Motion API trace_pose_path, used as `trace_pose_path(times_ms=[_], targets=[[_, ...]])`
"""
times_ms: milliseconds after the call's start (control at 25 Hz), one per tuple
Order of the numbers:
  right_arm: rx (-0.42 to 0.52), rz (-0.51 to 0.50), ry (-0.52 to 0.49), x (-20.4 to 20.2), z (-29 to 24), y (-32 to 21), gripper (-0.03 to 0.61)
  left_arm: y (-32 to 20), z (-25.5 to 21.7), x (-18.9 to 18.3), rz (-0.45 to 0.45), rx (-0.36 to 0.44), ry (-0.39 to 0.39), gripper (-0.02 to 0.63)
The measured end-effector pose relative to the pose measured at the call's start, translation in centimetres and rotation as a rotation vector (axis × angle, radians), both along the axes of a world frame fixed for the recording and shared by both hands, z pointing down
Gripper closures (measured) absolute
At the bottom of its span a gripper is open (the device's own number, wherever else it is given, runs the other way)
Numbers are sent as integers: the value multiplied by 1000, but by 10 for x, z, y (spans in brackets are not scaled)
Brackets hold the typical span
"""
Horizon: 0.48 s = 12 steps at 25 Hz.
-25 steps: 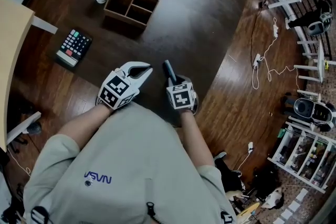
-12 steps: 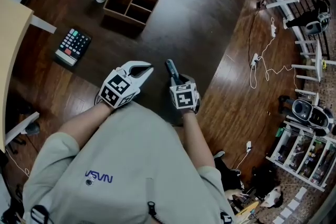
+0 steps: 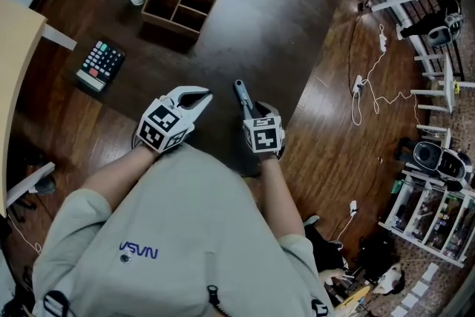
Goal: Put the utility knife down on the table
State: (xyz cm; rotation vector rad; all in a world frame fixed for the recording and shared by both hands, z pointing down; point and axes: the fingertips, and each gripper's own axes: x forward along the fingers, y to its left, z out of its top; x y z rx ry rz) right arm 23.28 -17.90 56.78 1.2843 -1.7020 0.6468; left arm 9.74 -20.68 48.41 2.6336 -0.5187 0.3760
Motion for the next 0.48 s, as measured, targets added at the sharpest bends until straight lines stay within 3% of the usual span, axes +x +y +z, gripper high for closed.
trace_pose_path(times_ms=[360, 480], targets=[[145, 33, -25, 8, -32, -4, 463, 5, -12, -5, -65, 40, -4, 612], [238, 40, -59, 2, -54, -4, 555, 8, -21, -11, -94, 61, -7, 612]])
